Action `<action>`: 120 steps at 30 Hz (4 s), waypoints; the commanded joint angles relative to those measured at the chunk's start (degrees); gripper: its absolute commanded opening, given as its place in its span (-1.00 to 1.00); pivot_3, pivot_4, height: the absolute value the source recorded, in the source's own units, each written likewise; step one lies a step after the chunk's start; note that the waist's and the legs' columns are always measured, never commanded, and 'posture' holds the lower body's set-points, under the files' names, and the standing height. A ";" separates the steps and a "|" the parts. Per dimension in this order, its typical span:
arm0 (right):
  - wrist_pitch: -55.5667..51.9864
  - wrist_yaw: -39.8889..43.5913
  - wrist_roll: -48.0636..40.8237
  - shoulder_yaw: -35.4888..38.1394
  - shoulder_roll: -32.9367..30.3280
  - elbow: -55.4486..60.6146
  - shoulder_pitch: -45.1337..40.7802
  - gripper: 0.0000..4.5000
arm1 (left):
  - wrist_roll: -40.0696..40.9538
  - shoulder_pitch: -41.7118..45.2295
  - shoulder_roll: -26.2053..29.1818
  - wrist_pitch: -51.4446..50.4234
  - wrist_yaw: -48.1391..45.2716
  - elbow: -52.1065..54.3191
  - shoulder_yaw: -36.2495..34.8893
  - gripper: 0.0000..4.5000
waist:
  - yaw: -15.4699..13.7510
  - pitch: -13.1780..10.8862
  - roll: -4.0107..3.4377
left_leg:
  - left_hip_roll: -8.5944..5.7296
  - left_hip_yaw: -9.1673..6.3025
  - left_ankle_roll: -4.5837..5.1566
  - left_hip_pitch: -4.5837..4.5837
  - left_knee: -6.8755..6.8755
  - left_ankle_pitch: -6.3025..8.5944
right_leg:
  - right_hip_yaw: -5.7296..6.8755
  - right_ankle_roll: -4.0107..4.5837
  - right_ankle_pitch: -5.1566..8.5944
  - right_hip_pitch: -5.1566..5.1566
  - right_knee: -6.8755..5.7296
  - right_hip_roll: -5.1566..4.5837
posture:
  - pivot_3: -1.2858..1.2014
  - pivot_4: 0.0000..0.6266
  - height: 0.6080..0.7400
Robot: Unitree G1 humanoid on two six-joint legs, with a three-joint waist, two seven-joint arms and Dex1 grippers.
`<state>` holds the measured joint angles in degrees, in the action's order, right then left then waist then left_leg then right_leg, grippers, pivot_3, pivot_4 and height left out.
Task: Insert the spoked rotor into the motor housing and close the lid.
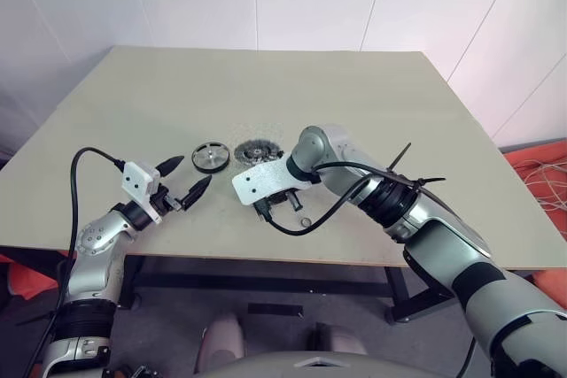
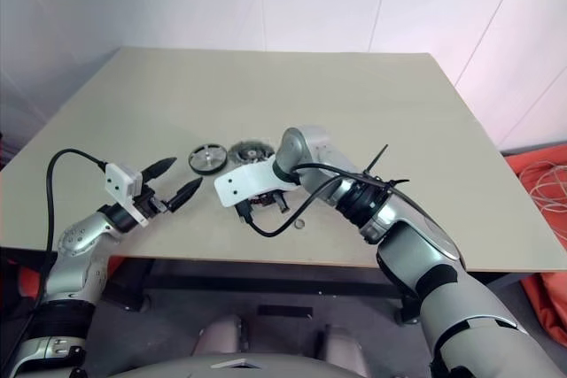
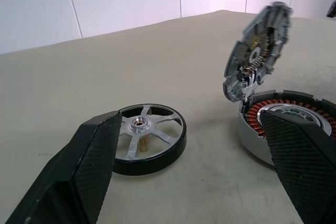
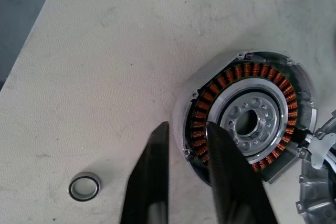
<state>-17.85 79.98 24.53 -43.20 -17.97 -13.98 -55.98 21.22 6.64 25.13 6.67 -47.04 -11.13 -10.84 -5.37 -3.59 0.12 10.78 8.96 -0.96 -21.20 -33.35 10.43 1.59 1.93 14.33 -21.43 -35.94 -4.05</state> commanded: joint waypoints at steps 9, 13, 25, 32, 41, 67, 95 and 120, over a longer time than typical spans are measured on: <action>-8.67 4.44 -8.81 11.16 -5.05 14.02 -0.44 0.99 | 1.02 0.87 0.24 -0.56 -0.15 1.57 -0.50 1.00 | -0.24 0.01 0.02 | -0.01 -0.03 0.00 0.09 0.00 0.00 | 0.01 0.00 0.00 0.15 0.04 0.00 | 0.03 -1.00 1.00; -19.10 5.88 -19.11 19.78 -9.08 19.19 6.55 0.99 | 3.51 0.78 -0.49 -2.19 -0.60 2.11 -1.31 1.00 | -0.49 0.12 0.19 | -0.03 -0.05 0.02 0.15 -0.01 0.01 | 0.02 0.00 0.00 0.28 0.12 -0.01 | 0.03 -1.00 1.00; -13.86 -11.18 -27.03 30.20 -11.07 20.63 28.51 0.99 | 4.85 2.35 0.28 -3.26 -2.04 0.57 -1.93 1.00 | -0.36 0.12 0.18 | -0.02 -0.04 -0.01 0.29 0.00 -0.01 | 0.00 0.00 0.00 0.29 0.05 -0.01 | 0.03 -1.00 1.00; -5.30 -14.50 -25.68 26.89 -11.34 15.68 32.25 0.99 | 5.01 1.90 1.06 -3.38 -3.44 1.36 -1.99 1.00 | -0.21 0.12 0.18 | -0.02 -0.04 -0.01 0.28 0.00 -0.01 | 0.00 0.00 0.00 0.30 0.06 -0.01 | 0.03 -1.00 1.00; -2.67 -14.10 -26.32 25.29 -12.14 12.76 33.63 0.99 | 6.51 -2.23 2.33 -5.57 -7.65 4.54 -0.86 1.00 | -0.19 0.12 0.18 | -0.02 -0.04 0.04 0.25 0.00 0.01 | 0.01 0.00 0.00 0.30 0.10 -0.01 | 0.03 -1.00 1.00; -2.10 -13.96 -26.41 24.17 -14.70 9.77 33.54 -0.70 | 6.27 -2.36 1.97 -5.87 -7.05 4.83 -1.06 1.00 | -0.27 0.13 0.17 | -0.02 -0.03 0.03 0.85 0.03 0.01 | -0.01 -0.02 0.01 0.82 0.12 -0.02 | 0.03 -1.00 1.00; -24.82 -19.32 -28.01 16.55 -0.84 1.67 6.37 -0.70 | 5.31 -1.86 0.75 -4.21 -6.24 3.82 -1.11 1.00 | -0.21 0.10 0.10 | 0.04 -0.03 -0.20 0.13 0.06 -0.13 | 0.01 0.01 0.01 0.18 0.13 0.09 | 0.03 -1.00 1.00; -21.26 -26.04 -25.74 17.26 5.01 -7.94 5.08 -0.70 | 5.15 -0.86 0.97 -4.34 -6.14 3.28 -0.95 1.00 | -0.13 0.09 0.09 | 0.05 -0.04 -0.29 0.14 0.07 -0.18 | 0.01 0.01 0.01 0.15 0.09 0.09 | 0.03 -1.00 1.00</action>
<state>-40.02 53.77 -1.26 -27.04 -12.86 -22.78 -49.75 26.30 4.53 25.74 1.50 -53.30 -8.76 -11.22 -5.50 -3.50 0.21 10.84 8.92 -1.25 -21.06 -33.27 10.26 1.59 1.94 14.34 -21.27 -35.85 -3.96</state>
